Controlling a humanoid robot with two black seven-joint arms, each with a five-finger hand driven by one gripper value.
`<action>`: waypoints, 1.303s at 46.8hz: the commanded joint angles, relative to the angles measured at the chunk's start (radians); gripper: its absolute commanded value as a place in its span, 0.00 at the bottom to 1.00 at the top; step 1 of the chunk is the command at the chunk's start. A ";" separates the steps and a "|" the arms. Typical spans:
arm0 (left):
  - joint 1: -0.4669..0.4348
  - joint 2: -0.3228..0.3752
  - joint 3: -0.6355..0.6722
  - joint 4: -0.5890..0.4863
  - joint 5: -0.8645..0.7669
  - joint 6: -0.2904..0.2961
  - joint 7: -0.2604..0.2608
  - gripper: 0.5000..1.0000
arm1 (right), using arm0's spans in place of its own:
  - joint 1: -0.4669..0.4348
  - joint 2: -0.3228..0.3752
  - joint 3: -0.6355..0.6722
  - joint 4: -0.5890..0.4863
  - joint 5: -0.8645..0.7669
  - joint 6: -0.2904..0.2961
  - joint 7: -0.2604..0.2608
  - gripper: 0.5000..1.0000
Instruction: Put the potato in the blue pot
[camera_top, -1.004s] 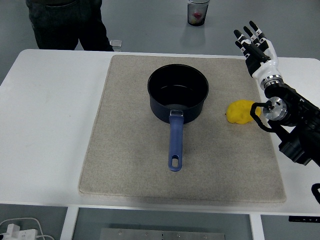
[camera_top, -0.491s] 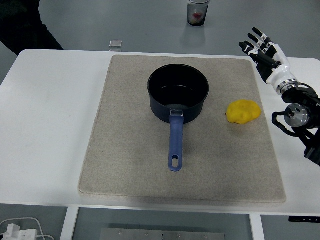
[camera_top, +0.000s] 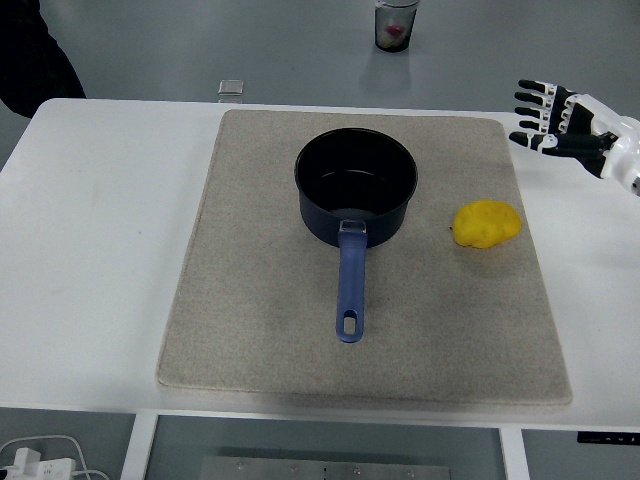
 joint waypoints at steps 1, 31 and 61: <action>0.000 0.000 0.001 -0.001 0.000 0.000 0.000 0.99 | 0.003 -0.064 -0.009 0.083 -0.069 0.022 0.017 0.84; 0.000 0.000 -0.001 -0.001 0.000 0.000 0.000 0.99 | -0.011 -0.134 -0.136 0.257 -0.492 -0.202 0.180 0.63; 0.000 0.000 -0.001 0.001 0.000 0.000 0.000 0.99 | 0.000 -0.060 -0.218 0.221 -0.572 -0.303 0.191 0.64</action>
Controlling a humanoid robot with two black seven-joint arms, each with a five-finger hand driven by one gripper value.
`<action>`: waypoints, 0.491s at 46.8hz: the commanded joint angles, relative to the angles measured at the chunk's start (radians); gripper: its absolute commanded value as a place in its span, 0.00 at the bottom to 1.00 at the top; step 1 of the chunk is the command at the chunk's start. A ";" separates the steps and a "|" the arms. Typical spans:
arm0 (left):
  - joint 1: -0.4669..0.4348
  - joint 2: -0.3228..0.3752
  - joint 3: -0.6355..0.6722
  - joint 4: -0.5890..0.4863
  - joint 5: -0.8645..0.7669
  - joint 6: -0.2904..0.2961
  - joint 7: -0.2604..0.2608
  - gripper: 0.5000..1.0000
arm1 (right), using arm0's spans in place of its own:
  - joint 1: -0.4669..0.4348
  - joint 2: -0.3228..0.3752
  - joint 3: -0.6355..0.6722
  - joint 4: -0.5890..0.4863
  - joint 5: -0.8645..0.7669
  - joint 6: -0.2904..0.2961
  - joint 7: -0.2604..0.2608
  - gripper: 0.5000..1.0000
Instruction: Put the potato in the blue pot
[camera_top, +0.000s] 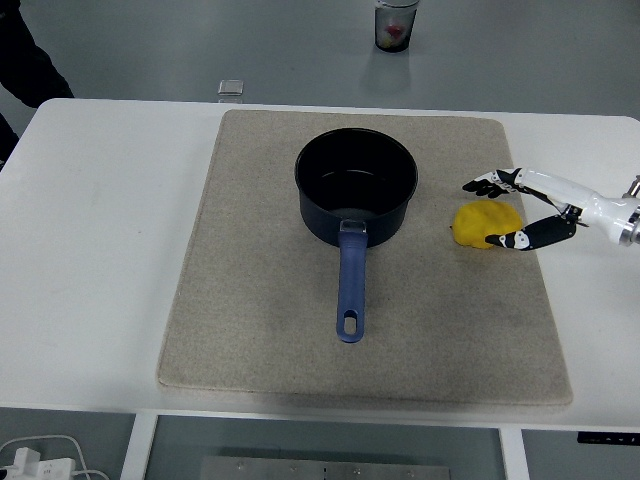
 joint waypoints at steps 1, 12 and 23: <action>-0.001 0.000 -0.001 0.001 0.000 0.000 0.000 0.99 | 0.003 0.017 -0.018 -0.014 -0.010 -0.018 0.000 0.64; 0.000 0.000 -0.001 0.001 0.000 0.000 0.000 0.99 | 0.007 0.067 -0.026 -0.063 -0.010 -0.021 0.000 0.65; 0.001 0.000 -0.001 0.001 0.000 0.000 0.000 0.99 | 0.005 0.082 -0.027 -0.081 -0.012 -0.028 0.000 0.63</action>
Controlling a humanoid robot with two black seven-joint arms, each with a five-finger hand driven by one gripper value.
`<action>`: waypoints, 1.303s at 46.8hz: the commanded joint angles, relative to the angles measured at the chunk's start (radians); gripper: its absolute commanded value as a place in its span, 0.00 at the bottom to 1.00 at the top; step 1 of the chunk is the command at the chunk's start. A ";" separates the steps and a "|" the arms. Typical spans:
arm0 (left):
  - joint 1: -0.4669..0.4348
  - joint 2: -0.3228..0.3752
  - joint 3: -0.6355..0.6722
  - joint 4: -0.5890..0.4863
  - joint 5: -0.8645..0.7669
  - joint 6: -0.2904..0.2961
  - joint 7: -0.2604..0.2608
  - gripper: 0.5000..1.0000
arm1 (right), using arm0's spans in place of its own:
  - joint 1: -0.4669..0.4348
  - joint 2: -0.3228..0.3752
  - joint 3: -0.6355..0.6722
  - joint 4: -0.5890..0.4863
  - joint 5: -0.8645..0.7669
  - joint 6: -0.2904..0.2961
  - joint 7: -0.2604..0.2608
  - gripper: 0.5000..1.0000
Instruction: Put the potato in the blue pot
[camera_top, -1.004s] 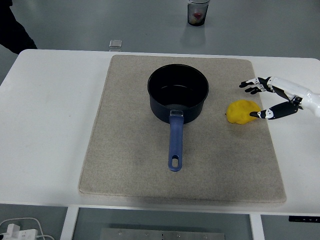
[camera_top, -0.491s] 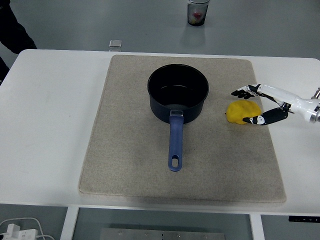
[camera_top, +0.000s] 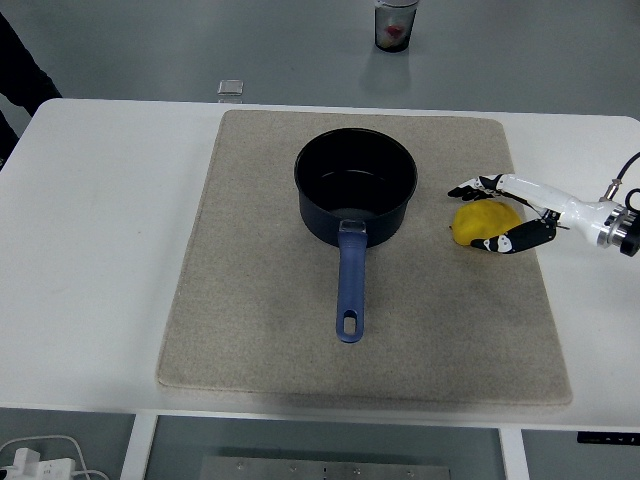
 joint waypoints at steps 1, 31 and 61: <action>0.001 0.000 0.000 0.000 0.000 0.000 0.000 0.99 | -0.002 0.008 -0.002 -0.005 0.000 -0.006 0.000 0.63; 0.001 0.000 0.000 0.000 0.000 0.000 0.000 0.99 | -0.020 0.014 -0.008 -0.020 0.000 -0.026 0.000 0.04; 0.001 0.000 0.000 0.000 0.000 0.000 0.000 0.99 | -0.031 0.033 -0.005 -0.020 0.009 -0.018 0.000 0.32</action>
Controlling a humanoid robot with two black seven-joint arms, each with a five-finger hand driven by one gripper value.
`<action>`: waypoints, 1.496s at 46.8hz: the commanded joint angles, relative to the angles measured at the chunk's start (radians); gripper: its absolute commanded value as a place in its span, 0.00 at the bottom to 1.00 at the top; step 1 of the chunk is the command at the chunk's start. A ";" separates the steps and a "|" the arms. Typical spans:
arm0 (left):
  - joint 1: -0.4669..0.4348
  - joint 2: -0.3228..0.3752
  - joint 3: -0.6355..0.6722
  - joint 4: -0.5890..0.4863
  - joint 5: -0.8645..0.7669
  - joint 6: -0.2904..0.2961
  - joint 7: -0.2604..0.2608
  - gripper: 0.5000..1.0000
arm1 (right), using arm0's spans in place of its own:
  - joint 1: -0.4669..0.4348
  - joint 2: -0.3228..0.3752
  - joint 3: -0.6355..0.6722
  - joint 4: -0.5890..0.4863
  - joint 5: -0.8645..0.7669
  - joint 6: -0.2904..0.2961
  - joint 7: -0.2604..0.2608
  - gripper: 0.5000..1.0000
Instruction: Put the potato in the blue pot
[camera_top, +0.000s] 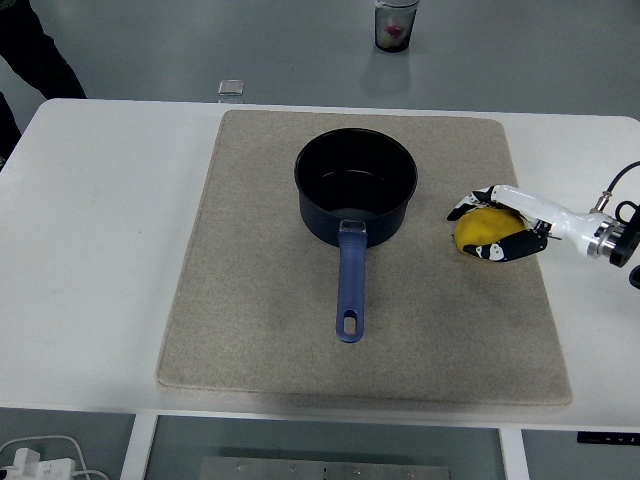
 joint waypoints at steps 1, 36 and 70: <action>0.000 0.000 0.000 0.000 0.000 0.000 0.000 0.99 | 0.000 0.000 0.002 0.000 0.006 0.002 0.000 0.29; 0.000 0.000 0.002 0.000 0.000 0.000 0.000 0.99 | 0.016 -0.012 0.021 0.002 0.033 0.007 -0.002 0.00; 0.000 0.000 0.000 0.000 0.000 0.000 0.000 0.99 | 0.444 0.074 -0.134 -0.043 0.306 0.140 -0.061 0.00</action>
